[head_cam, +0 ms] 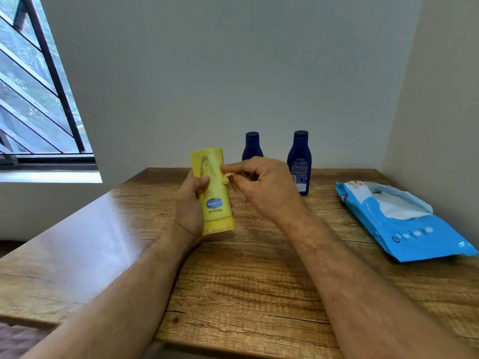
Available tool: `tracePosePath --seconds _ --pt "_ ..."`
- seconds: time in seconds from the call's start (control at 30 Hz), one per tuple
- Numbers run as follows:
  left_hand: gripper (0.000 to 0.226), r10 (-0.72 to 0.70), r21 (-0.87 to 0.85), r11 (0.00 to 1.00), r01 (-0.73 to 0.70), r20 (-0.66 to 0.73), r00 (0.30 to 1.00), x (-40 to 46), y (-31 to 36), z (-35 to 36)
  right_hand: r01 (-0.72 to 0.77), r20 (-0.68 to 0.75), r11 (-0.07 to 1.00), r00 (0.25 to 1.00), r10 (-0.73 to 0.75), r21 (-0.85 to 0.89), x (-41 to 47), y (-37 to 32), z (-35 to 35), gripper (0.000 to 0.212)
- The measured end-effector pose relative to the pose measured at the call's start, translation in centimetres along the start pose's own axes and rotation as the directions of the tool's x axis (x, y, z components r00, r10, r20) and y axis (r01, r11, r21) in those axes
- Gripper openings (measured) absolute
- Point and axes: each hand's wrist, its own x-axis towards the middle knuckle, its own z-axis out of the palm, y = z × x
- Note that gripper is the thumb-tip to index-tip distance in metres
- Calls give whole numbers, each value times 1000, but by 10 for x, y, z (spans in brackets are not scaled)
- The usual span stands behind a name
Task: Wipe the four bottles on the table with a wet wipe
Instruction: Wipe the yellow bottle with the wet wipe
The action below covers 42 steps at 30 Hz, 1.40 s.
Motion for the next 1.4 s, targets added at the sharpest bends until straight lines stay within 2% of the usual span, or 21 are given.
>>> tracePosePath --seconds 0.07,0.13,0.2,0.27,0.33,0.4,0.5,0.6,0.77,0.83,0.9,0.97,1.07,1.2,1.23,1.4 --pt "53 -22 7 1000 23 -80 997 2 1 -2 -11 109 999 994 16 -45 -2 1 2 21" --pt "39 15 68 998 -4 -163 987 3 2 -1 -31 202 998 979 40 -48 -2 1 1 20" --pt "33 66 98 994 -48 -197 978 3 3 1 -44 208 998 977 52 -44 -1 1 -1 18" --pt "32 72 96 994 -60 -125 989 2 5 5 -59 129 998 990 64 -36 -1 1 -3 15" --pt "20 45 113 993 -47 17 999 -3 6 10 -81 17 997 997 81 -18 1 2 -5 14" --pt "5 32 168 985 -48 98 995 -6 5 11 -113 -64 994 991 113 3 4 5 -8 14" --pt "27 29 241 968 -65 150 988 -7 3 5 -175 -103 984 979 177 27 6 10 -7 13" --pt "47 -7 166 986 -24 184 983 -4 2 0 -202 -127 978 970 208 56 6 13 -3 12" --pt "54 -22 282 959 -26 163 986 -4 1 5 -246 -157 952 948 275 181 8 13 -7 13" --pt "48 -17 383 923 -28 114 993 -6 3 8 -267 -164 938 938 306 222 9 13 -7 13" --pt "43 48 473 878 -75 68 997 -5 5 7 -280 -165 925 930 327 255 10 14 -7 13" --pt "44 125 596 794 -121 36 992 -3 4 5 -296 -155 907 923 352 299 10 14 -8 12" --pt "40 165 712 693 -110 -9 986 0 0 0 -332 -116 874 912 393 355 11 17 -8 14" --pt "44 219 792 584 -178 58 974 3 -2 -4 -378 -6 857 914 405 351 10 21 -4 18" --pt "44 217 796 576 -185 69 974 4 -3 -5 -383 21 854 916 401 351 9 21 -3 18" --pt "23 162 732 673 -109 -2 987 4 -7 -2 -389 56 887 920 388 249 5 23 4 21"
